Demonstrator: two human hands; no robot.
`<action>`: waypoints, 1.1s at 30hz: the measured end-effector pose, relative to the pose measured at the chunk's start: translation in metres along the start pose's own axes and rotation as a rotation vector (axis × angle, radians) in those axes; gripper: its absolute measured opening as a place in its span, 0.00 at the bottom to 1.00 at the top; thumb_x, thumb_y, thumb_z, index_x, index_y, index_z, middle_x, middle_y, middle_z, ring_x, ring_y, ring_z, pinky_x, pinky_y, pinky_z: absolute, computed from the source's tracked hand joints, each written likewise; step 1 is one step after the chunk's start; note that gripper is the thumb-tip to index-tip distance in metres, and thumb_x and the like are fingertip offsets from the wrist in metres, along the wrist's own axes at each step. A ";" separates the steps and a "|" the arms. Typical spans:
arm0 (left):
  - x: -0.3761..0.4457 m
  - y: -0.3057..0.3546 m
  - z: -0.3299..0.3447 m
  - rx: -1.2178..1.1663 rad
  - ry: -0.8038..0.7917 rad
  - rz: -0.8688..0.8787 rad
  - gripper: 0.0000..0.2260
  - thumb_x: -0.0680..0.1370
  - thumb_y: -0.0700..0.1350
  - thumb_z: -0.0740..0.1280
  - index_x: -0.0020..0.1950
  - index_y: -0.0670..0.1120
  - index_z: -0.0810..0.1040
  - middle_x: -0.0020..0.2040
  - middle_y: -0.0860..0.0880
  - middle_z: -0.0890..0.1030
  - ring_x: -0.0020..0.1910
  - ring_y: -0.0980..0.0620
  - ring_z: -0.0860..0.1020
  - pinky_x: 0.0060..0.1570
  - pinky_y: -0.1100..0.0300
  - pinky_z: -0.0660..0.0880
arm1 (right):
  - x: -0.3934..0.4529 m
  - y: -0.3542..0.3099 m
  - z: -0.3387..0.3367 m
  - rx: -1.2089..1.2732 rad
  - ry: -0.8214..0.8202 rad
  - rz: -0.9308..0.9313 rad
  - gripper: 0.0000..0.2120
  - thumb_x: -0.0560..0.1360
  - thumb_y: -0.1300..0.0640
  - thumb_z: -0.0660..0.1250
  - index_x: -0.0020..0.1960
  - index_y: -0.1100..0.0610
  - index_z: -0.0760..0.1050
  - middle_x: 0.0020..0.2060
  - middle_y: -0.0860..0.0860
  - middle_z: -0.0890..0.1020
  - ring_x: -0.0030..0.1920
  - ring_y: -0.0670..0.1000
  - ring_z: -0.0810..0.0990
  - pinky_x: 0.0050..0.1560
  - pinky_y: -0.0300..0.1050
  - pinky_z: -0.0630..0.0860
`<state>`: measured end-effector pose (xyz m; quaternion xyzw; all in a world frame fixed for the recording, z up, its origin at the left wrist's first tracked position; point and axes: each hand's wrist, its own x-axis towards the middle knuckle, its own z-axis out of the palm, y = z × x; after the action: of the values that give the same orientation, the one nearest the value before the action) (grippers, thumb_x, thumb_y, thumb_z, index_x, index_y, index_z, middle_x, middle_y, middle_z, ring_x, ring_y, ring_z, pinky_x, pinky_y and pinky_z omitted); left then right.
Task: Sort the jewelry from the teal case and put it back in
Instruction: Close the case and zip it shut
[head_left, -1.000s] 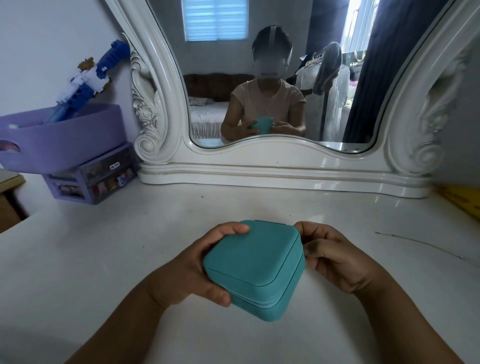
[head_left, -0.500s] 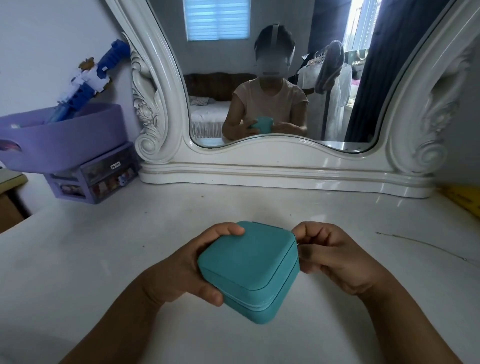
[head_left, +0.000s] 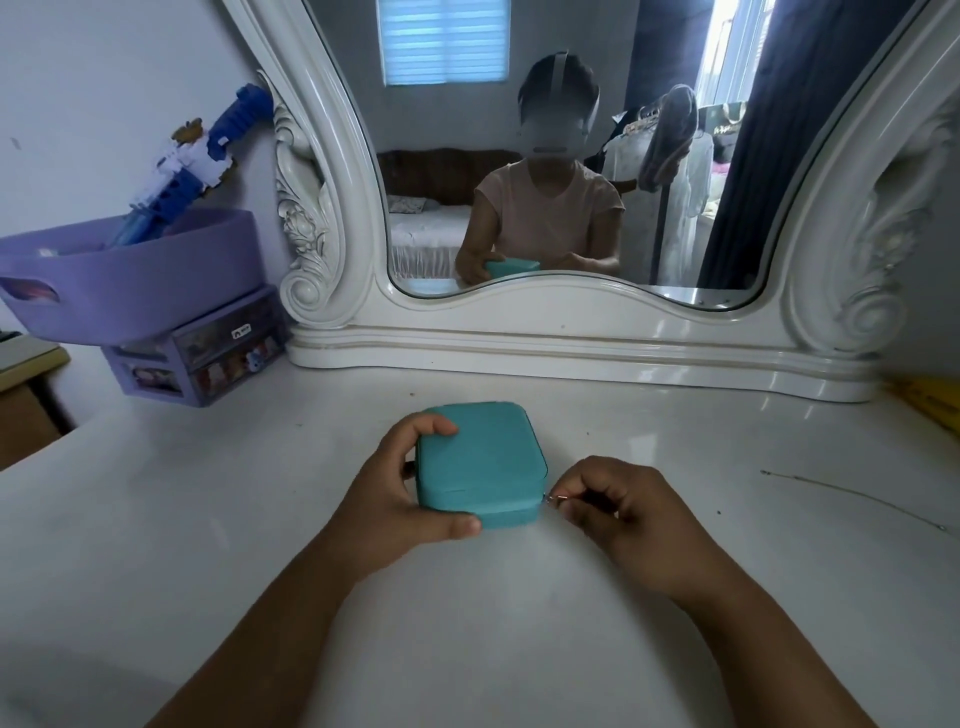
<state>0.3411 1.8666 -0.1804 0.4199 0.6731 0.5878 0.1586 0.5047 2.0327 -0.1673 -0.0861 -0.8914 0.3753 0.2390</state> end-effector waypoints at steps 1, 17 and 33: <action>0.001 -0.002 0.005 0.085 0.071 0.027 0.33 0.51 0.50 0.79 0.52 0.61 0.71 0.61 0.59 0.71 0.59 0.59 0.72 0.50 0.65 0.75 | 0.000 -0.002 0.002 -0.002 -0.007 -0.003 0.10 0.73 0.66 0.66 0.38 0.53 0.77 0.35 0.45 0.79 0.37 0.40 0.76 0.38 0.27 0.70; -0.002 -0.003 0.027 0.219 -0.045 0.351 0.33 0.59 0.50 0.79 0.60 0.61 0.68 0.67 0.59 0.64 0.69 0.53 0.66 0.63 0.57 0.73 | 0.004 -0.017 0.016 0.562 0.067 0.308 0.29 0.68 0.40 0.65 0.67 0.41 0.61 0.57 0.43 0.75 0.52 0.43 0.80 0.46 0.36 0.78; 0.001 -0.003 0.039 0.774 0.312 0.871 0.04 0.74 0.42 0.69 0.47 0.49 0.77 0.38 0.48 0.80 0.37 0.55 0.79 0.34 0.68 0.77 | 0.011 -0.013 0.026 0.817 0.318 0.313 0.38 0.60 0.47 0.72 0.66 0.36 0.60 0.58 0.51 0.74 0.56 0.55 0.79 0.53 0.52 0.80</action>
<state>0.3671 1.8927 -0.1931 0.5931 0.6194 0.3657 -0.3617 0.4825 2.0106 -0.1698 -0.1747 -0.5991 0.7095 0.3274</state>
